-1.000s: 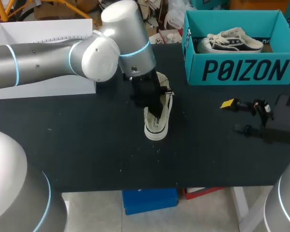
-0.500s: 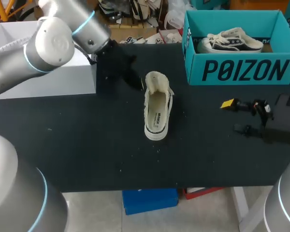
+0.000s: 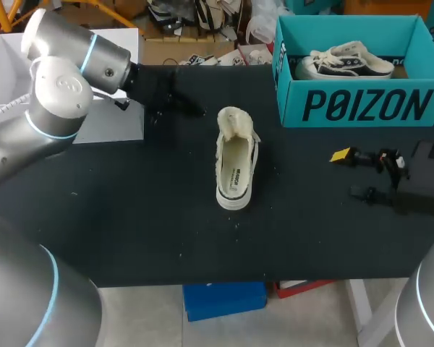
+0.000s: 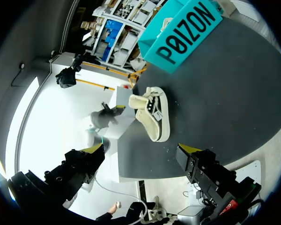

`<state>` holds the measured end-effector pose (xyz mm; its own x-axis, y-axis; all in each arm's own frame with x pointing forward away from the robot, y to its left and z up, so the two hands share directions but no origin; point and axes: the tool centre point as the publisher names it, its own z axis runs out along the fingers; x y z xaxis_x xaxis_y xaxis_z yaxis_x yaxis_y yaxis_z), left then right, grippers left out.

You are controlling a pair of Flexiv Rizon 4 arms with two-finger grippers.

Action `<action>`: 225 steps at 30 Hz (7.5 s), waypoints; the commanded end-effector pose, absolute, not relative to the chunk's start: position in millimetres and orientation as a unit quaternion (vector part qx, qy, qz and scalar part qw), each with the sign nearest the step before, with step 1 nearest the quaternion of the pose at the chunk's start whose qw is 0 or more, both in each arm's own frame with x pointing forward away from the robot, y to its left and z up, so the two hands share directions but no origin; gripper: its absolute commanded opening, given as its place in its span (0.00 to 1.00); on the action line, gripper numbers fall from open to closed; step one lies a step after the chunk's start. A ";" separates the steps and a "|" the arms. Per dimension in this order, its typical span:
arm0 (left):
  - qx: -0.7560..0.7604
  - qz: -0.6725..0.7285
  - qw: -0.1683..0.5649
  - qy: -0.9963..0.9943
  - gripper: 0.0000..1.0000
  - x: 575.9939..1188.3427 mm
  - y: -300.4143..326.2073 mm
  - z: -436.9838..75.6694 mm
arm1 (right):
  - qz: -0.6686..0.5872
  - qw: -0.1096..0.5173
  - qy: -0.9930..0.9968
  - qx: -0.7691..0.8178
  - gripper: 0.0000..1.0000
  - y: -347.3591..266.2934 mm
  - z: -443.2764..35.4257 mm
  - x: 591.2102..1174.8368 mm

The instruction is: Take the shoe out of the shoebox, open the shoe tongue, remove and reinsert the insole, then place the shoe into the shoebox

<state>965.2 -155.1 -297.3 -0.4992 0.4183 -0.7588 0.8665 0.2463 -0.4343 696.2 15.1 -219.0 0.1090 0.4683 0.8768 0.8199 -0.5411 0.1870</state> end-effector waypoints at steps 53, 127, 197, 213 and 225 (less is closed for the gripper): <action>0.575 -0.317 0.216 0.723 0.00 981.7 -242.6 -302.5 | -0.496 0.177 -0.445 -0.724 1.00 15.8 -218.8 697.4; 0.704 -0.176 0.098 0.681 0.51 899.7 -157.7 -284.0 | -0.496 0.177 -0.445 -0.724 1.00 15.8 -218.8 697.4; 0.697 -0.017 0.072 0.713 0.00 922.1 -180.2 -418.4 | -0.496 0.177 -0.445 -0.724 1.00 15.8 -218.8 697.4; 0.714 -0.035 0.091 0.693 0.00 914.8 -158.3 -320.7 | -0.496 0.177 -0.445 -0.724 1.00 15.8 -218.8 697.4; 0.714 -0.015 0.145 0.685 0.00 918.5 -148.2 -226.3 | -0.496 0.177 -0.445 -0.724 1.00 15.8 -218.8 697.4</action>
<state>931.9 -163.7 -272.0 0.0601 0.9731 -0.2225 0.9840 -0.0202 0.1772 696.2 15.1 -219.0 0.1090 0.4683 0.8768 0.8199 -0.5411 0.1870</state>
